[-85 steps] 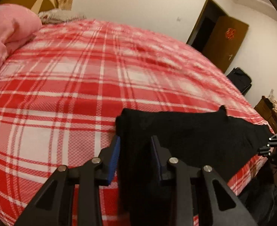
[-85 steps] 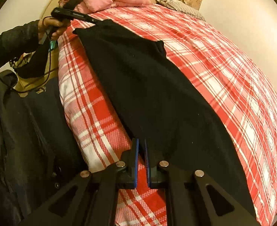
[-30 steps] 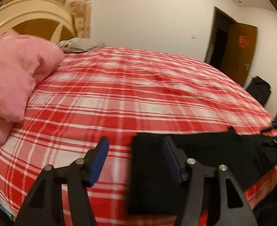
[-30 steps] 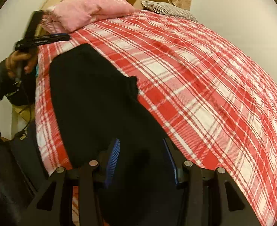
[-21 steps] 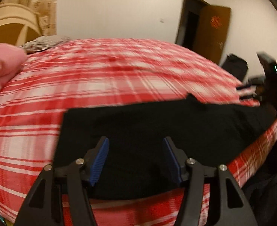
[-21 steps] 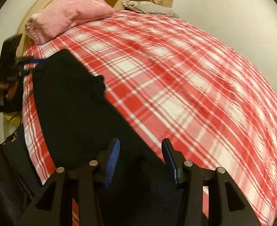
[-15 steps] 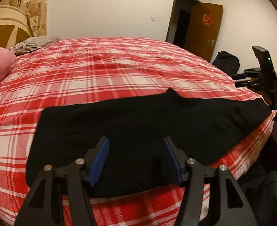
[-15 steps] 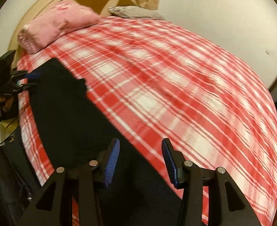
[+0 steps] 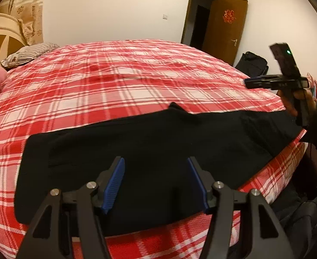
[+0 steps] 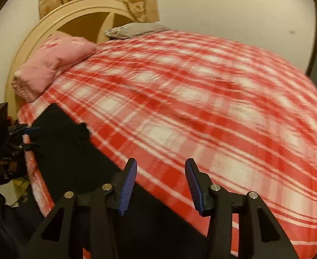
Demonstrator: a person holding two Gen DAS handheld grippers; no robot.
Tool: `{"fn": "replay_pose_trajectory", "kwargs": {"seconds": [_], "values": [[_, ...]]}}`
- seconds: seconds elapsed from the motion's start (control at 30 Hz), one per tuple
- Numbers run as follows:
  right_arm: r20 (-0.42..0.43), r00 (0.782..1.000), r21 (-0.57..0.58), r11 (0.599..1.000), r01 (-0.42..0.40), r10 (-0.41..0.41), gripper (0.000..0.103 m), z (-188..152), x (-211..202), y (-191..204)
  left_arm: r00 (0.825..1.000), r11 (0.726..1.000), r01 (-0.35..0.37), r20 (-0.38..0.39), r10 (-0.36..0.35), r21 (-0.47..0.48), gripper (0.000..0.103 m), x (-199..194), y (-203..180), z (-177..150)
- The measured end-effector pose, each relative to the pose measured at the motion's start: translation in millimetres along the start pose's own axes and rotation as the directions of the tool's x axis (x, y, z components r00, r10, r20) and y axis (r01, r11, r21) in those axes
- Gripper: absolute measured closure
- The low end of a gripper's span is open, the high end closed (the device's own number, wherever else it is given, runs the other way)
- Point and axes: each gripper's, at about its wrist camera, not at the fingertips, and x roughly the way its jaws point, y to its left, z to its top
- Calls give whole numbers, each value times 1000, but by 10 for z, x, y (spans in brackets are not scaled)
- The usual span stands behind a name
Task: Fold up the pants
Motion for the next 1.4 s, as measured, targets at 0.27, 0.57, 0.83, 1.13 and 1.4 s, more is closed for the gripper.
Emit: {"fn": "replay_pose_trajectory", "kwargs": {"seconds": [0.27, 0.57, 0.83, 1.13, 1.4], "values": [[-65, 985, 50, 986, -158, 161, 54, 153, 672, 484, 1000, 1000, -23, -17, 23, -11, 38, 16, -26, -55], [-83, 945, 170, 939, -300, 317, 55, 344, 1076, 618, 999, 1000, -10, -32, 9, -18, 33, 119, -87, -169], [-94, 872, 322, 844, -430, 480, 60, 386, 1375, 752, 999, 1000, 4, -34, -4, 2, 33, 121, -200, -205], [2, 905, 363, 843, -397, 426, 99, 471, 1185, 651, 1000, 1000, 5, -24, -4, 3, 33, 101, -214, -119], [-131, 924, 323, 897, -302, 359, 98, 487, 1528, 722, 997, 999, -6, -72, 9, 44, 25, 292, -287, -133]]}}
